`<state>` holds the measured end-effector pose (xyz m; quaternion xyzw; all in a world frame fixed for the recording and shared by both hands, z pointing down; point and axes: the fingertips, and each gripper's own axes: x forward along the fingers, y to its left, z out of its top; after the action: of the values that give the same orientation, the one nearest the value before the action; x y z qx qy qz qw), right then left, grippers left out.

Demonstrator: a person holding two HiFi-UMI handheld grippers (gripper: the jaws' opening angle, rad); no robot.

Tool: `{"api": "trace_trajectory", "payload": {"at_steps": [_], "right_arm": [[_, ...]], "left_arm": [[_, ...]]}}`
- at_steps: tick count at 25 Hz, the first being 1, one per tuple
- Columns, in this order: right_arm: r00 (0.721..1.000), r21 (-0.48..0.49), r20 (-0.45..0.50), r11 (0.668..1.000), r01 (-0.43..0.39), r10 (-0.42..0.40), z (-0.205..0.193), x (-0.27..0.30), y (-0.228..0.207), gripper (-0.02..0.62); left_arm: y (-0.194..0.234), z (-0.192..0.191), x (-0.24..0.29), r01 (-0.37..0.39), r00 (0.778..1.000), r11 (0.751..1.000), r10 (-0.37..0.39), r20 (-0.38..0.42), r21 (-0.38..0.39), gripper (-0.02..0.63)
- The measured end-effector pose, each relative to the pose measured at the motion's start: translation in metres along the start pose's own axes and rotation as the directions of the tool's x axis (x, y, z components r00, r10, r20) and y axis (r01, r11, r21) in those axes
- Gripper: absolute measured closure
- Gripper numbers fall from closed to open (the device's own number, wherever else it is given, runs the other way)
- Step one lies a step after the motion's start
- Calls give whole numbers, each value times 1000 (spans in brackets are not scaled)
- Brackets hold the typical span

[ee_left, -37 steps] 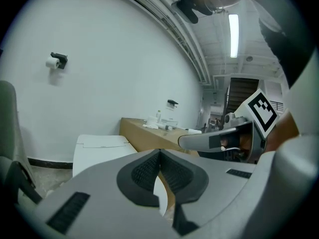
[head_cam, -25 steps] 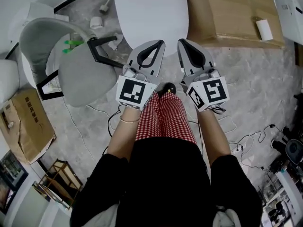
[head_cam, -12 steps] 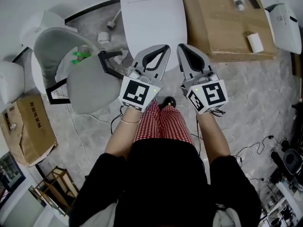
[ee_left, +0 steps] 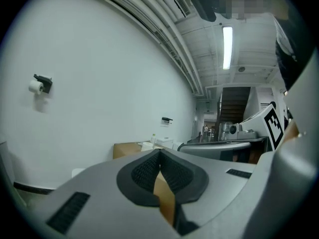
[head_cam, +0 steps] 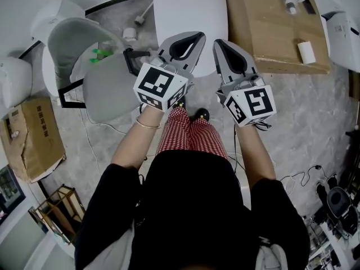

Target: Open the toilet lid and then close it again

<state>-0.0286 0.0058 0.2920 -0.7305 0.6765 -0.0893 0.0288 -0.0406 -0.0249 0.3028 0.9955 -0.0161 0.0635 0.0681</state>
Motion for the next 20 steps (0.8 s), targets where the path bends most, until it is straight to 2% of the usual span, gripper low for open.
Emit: {"api": "trace_trajectory", "payload": {"at_steps": [6, 12, 20], "right_arm": [[1000, 4, 20, 1000, -14, 14, 16, 5, -1, 577], [999, 10, 36, 1000, -13, 13, 30, 7, -4, 577], [998, 31, 61, 999, -14, 12, 44, 14, -1, 576]], "left_arm": [[-16, 12, 6, 59, 998, 996, -57, -32, 61, 603], [-17, 24, 8, 106, 993, 994, -105, -45, 29, 603], [-13, 34, 4, 116, 990, 993, -115, -80, 3, 603]]}}
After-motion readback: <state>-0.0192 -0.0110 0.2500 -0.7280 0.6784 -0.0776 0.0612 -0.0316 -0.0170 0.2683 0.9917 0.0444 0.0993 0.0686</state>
